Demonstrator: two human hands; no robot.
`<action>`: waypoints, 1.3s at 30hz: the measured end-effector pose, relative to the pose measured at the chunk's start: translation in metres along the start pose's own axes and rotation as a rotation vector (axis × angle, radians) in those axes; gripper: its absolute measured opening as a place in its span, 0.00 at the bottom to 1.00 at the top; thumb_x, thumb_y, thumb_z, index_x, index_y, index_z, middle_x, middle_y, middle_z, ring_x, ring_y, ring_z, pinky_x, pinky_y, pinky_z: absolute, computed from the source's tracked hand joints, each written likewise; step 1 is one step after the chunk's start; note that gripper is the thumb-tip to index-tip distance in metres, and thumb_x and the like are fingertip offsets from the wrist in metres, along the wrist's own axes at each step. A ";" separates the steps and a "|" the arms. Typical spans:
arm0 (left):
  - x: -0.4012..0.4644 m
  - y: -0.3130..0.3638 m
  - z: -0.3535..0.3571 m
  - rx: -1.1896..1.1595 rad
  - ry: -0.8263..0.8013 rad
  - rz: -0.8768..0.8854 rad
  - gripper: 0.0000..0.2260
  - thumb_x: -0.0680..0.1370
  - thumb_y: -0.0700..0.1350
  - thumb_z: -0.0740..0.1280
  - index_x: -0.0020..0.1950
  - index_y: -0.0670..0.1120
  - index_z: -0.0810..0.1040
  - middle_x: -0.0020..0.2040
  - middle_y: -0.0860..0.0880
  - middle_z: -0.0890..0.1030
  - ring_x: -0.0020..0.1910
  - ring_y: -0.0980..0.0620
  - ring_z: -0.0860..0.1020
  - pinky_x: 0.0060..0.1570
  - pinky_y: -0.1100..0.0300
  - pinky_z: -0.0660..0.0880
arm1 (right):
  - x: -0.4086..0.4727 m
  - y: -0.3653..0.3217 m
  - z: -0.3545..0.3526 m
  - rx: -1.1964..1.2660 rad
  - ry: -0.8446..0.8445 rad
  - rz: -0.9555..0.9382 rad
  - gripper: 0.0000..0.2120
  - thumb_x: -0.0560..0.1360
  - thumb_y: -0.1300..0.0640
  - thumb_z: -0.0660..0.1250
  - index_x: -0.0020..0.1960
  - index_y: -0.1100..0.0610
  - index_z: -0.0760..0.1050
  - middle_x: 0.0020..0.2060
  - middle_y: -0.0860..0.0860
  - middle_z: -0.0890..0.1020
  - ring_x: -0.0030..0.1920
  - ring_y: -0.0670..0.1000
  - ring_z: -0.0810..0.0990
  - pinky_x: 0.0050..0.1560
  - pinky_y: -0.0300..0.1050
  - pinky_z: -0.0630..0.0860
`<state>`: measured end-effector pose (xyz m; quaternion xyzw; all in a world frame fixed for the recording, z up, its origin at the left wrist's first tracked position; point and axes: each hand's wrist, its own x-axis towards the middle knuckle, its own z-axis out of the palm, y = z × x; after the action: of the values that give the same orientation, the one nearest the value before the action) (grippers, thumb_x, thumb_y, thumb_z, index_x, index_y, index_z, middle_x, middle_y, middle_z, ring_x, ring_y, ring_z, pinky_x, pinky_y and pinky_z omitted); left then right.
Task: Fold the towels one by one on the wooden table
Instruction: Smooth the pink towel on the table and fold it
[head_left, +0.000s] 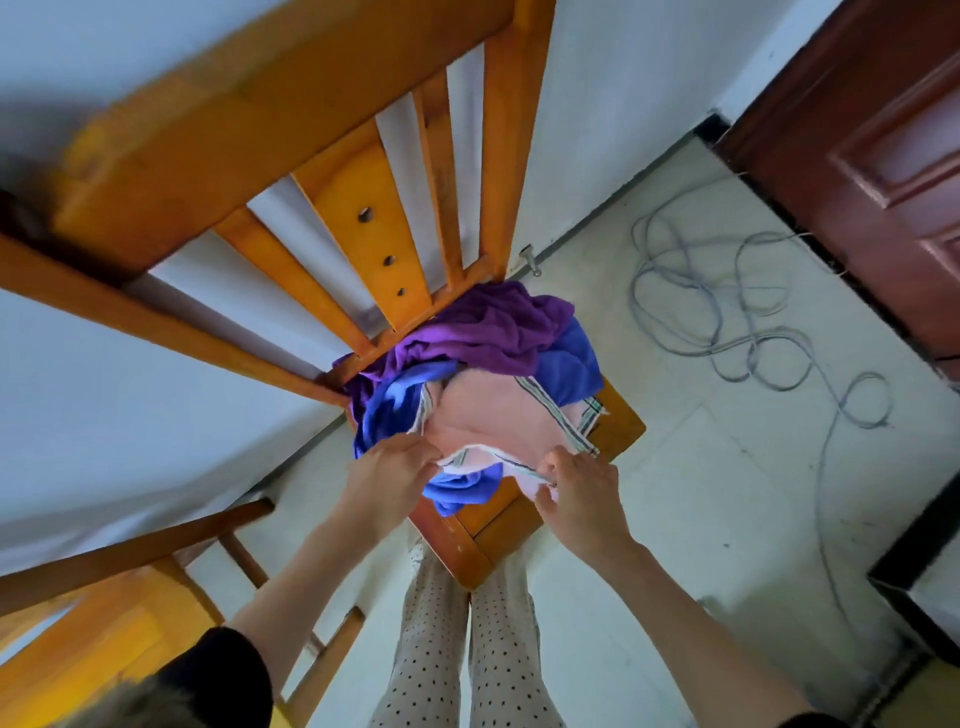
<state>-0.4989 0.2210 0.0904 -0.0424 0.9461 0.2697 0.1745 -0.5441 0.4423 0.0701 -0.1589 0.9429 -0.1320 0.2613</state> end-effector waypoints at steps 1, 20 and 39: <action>-0.002 0.011 -0.004 -0.043 -0.006 0.017 0.09 0.79 0.42 0.63 0.55 0.42 0.80 0.52 0.47 0.80 0.53 0.48 0.77 0.53 0.56 0.72 | -0.003 -0.004 -0.003 0.047 -0.014 -0.025 0.18 0.75 0.46 0.65 0.61 0.52 0.68 0.58 0.49 0.78 0.58 0.49 0.74 0.60 0.44 0.71; -0.010 0.122 -0.108 -0.129 0.260 0.228 0.07 0.77 0.40 0.66 0.53 0.42 0.81 0.48 0.46 0.81 0.46 0.49 0.77 0.45 0.68 0.66 | -0.046 -0.049 -0.156 0.466 0.366 -0.243 0.05 0.76 0.62 0.63 0.48 0.59 0.77 0.43 0.51 0.81 0.42 0.45 0.75 0.45 0.34 0.70; -0.065 0.145 -0.242 -0.265 0.595 0.257 0.02 0.74 0.40 0.70 0.45 0.46 0.82 0.38 0.61 0.76 0.37 0.64 0.75 0.38 0.76 0.68 | -0.080 -0.113 -0.322 0.370 0.711 -0.474 0.03 0.74 0.64 0.66 0.44 0.59 0.78 0.38 0.47 0.77 0.38 0.42 0.74 0.42 0.22 0.66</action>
<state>-0.5377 0.2162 0.3768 -0.0220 0.9099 0.3856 -0.1515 -0.6250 0.4219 0.4103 -0.2655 0.8723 -0.4004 -0.0913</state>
